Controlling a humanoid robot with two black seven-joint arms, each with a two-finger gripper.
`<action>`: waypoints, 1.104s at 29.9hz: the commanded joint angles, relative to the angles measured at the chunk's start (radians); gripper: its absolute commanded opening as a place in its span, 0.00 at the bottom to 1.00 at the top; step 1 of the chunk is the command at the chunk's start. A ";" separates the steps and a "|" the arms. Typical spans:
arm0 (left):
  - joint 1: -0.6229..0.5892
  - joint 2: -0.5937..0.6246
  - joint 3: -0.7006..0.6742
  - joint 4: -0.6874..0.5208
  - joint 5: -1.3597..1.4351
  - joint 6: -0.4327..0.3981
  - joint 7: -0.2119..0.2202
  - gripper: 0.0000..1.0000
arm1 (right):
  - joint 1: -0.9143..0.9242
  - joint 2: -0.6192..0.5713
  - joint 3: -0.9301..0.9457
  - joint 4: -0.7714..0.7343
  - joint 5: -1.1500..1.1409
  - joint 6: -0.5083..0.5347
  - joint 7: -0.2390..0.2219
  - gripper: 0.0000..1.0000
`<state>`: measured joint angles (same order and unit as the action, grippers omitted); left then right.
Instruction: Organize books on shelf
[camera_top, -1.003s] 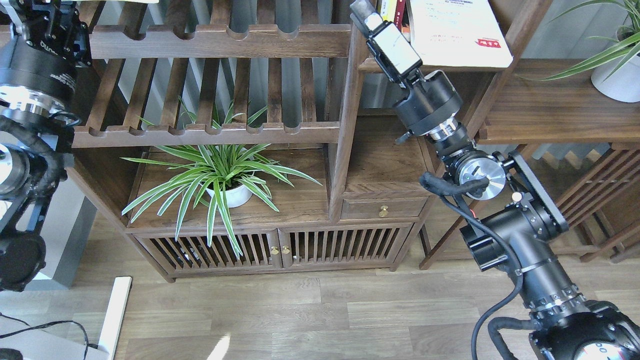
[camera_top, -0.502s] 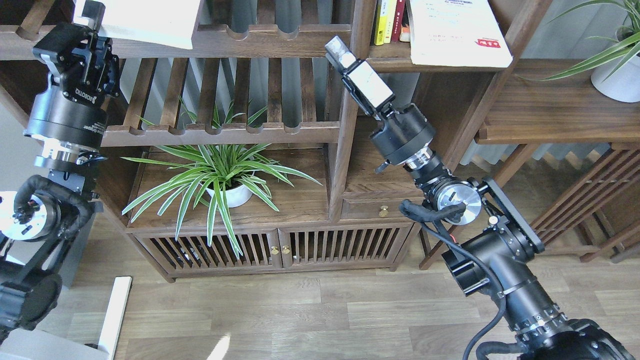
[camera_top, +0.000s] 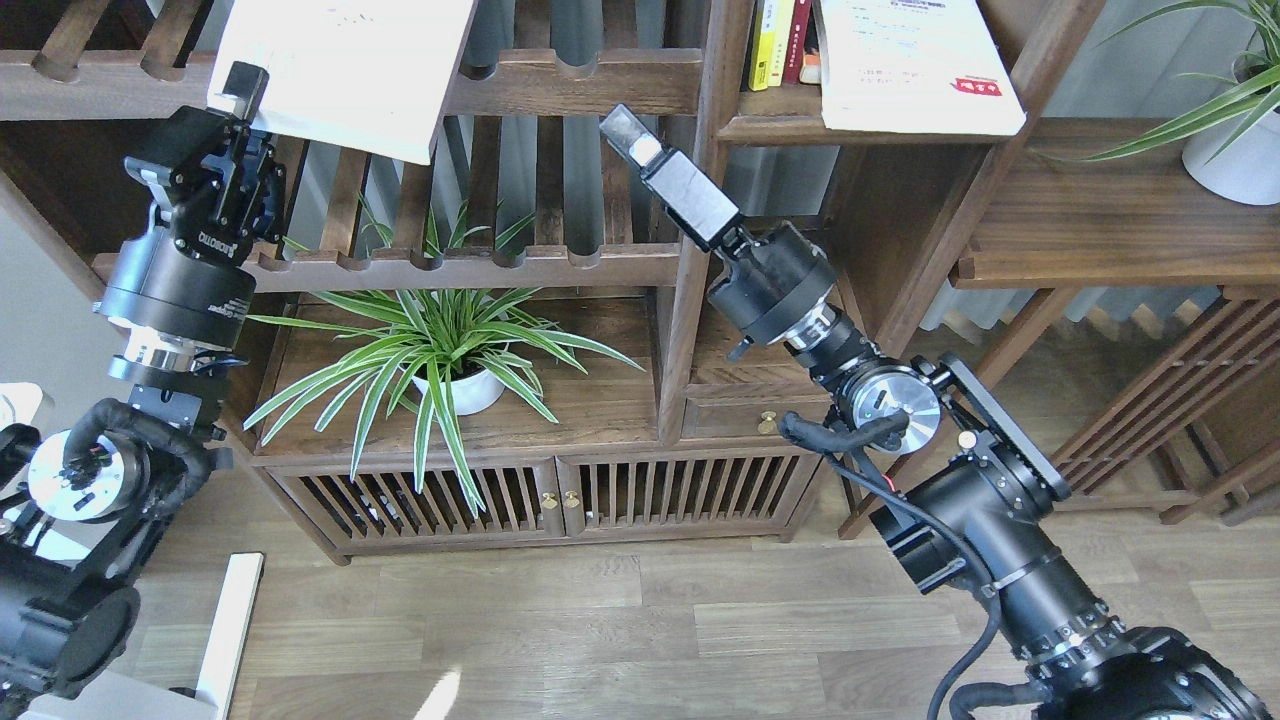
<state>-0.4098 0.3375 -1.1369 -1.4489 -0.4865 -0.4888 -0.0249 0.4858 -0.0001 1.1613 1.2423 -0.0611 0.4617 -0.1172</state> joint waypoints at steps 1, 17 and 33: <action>-0.003 -0.003 0.034 -0.001 0.008 0.000 0.005 0.00 | 0.013 0.000 -0.005 -0.003 -0.002 -0.020 0.001 0.64; -0.038 -0.028 0.115 -0.002 0.101 0.000 0.007 0.00 | 0.020 0.000 -0.003 -0.015 -0.002 -0.023 0.004 0.65; -0.069 -0.069 0.086 -0.005 0.174 0.000 0.003 0.00 | 0.008 0.000 -0.005 -0.037 -0.002 -0.023 0.004 0.68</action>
<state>-0.4752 0.2625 -1.0306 -1.4570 -0.3134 -0.4888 -0.0213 0.4958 0.0000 1.1583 1.2152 -0.0629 0.4388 -0.1135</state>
